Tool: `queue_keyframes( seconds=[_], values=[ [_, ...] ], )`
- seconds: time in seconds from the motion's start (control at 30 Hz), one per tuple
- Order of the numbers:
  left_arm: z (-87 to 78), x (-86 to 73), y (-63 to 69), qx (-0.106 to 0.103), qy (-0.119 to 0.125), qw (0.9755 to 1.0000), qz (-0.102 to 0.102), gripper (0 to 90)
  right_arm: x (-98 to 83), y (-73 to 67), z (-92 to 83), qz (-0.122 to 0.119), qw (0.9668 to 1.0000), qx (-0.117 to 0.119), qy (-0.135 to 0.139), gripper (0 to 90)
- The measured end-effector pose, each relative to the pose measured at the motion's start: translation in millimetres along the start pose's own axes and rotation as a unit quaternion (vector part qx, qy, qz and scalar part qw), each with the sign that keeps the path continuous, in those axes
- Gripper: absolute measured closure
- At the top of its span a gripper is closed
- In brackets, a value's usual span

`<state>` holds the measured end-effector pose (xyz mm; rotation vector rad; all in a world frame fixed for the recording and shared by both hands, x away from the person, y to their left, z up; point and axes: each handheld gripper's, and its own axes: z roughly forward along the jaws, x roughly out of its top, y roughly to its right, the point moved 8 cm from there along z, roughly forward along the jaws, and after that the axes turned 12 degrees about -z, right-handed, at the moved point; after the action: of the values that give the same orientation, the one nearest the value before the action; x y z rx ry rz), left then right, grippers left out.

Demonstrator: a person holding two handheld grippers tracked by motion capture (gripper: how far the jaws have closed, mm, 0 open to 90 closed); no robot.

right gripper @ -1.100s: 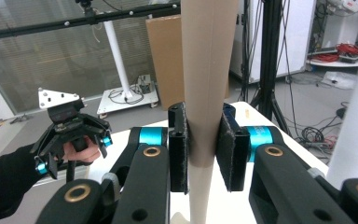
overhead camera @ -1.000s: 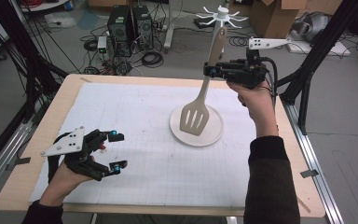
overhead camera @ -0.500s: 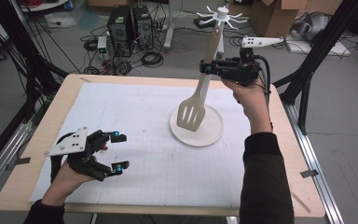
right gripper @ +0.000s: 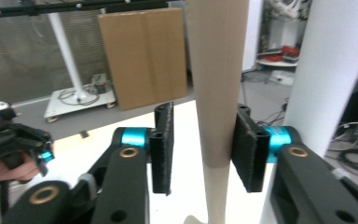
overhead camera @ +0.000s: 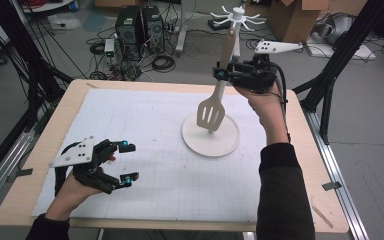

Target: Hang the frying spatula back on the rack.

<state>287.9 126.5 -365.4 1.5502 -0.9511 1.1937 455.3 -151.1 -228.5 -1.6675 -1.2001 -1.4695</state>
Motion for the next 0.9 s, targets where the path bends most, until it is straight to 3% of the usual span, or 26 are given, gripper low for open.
queue_keyframes(
  seconds=[0.1, 0.17, 0.27, 0.37, 0.5, 0.6, 0.8, 0.9],
  values=[
    [-0.2, -0.2, 0.2, 0.001, -0.003, 1.0, 0.003, 19.8, -2.0, -2.4, -2.5, -0.003, 1.0, -0.003, 0.005, 53.8],
    [-0.3, -0.3, 0.1, 0.001, -0.002, 1.0, 0.002, 19.8, -3.7, -3.5, -5.9, -0.007, 0.9999, -0.014, 0.003, 44.6],
    [-0.3, -0.8, -0.6, 0.003, -0.002, 1.0, 0.002, 19.7, -7.7, -3.5, -15.8, -0.012, 0.9994, -0.033, -0.002, 38.4],
    [0.1, -1.6, -0.9, 0.004, -0.004, 1.0, 0.001, 19.4, -9.4, -4.1, -22.8, -0.02, 0.9988, -0.045, 0.007, 36.7],
    [0.0, -2.5, -2.4, 0.007, -0.006, 0.9999, 0.004, 18.8, -17.9, -7.5, -37.0, -0.014, 0.9983, -0.056, 0.005, 32.1],
    [-0.6, -2.8, -3.3, 0.007, -0.006, 1.0, 0.002, 18.4, -25.0, -15.7, -47.8, -0.017, 0.9978, -0.063, 0.012, 27.8],
    [-2.1, -5.3, -8.5, 0.01, -0.007, 0.9999, 0.001, 17.7, -53.0, -43.8, -65.7, -0.026, 0.9983, -0.053, -0.003, 21.9],
    [-3.9, -8.6, -13.1, 0.017, -0.014, 0.9997, 0.008, 17.4, -71.8, -57.1, -71.4, -0.018, 0.9989, -0.042, -0.006, 18.9]
  ],
)
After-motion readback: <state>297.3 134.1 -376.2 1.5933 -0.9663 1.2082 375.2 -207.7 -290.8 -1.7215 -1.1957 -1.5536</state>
